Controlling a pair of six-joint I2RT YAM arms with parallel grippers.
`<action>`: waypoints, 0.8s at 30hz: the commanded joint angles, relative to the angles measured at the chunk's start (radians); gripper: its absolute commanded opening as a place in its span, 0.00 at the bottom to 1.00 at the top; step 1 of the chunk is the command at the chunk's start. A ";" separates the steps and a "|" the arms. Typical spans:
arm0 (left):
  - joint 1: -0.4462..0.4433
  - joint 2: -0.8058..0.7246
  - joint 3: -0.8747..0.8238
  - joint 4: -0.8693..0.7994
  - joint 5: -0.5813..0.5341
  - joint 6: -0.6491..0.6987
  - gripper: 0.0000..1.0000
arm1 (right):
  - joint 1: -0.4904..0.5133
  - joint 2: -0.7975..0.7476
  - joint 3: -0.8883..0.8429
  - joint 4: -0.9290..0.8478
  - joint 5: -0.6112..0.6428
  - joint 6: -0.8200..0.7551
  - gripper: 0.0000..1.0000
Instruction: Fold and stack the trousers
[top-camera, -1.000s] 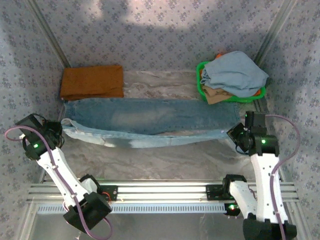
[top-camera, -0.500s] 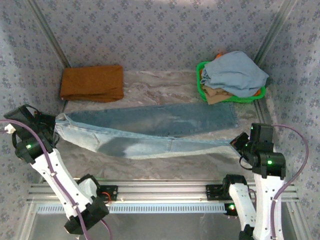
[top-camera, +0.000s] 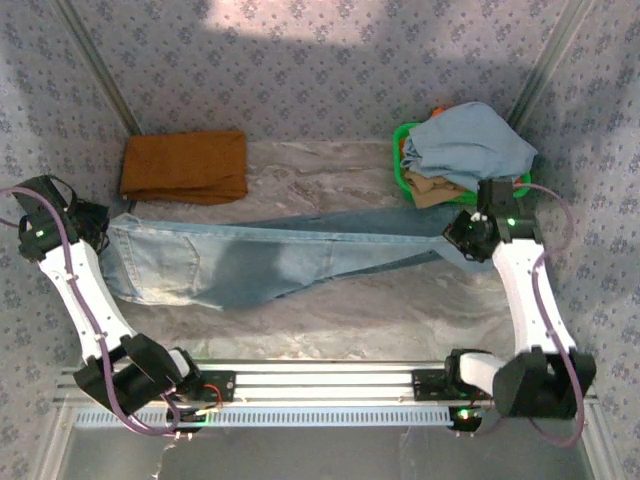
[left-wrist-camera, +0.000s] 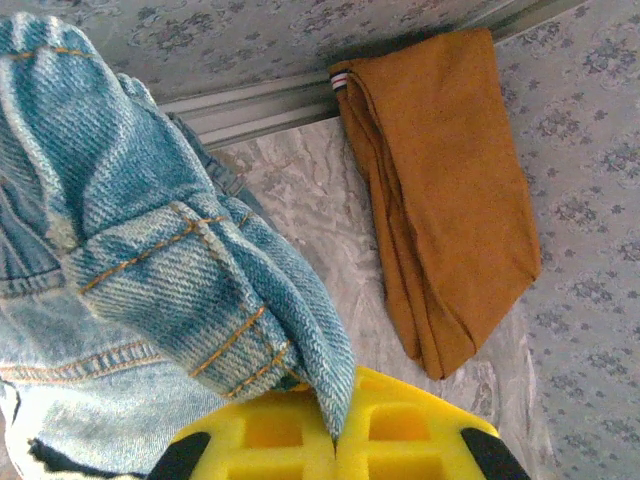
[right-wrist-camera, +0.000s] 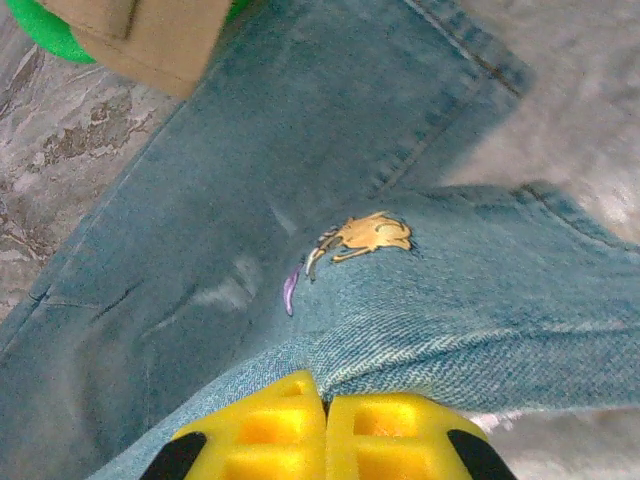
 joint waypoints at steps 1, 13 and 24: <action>0.020 0.041 0.040 0.210 -0.109 0.003 0.00 | -0.001 0.081 0.054 0.082 0.145 -0.050 0.00; 0.040 -0.045 -0.121 0.201 -0.145 0.041 0.00 | 0.014 0.032 0.105 -0.006 0.161 -0.098 0.00; 0.099 -0.183 -0.226 0.196 -0.128 0.036 0.00 | 0.018 -0.212 -0.068 -0.123 0.171 -0.142 0.00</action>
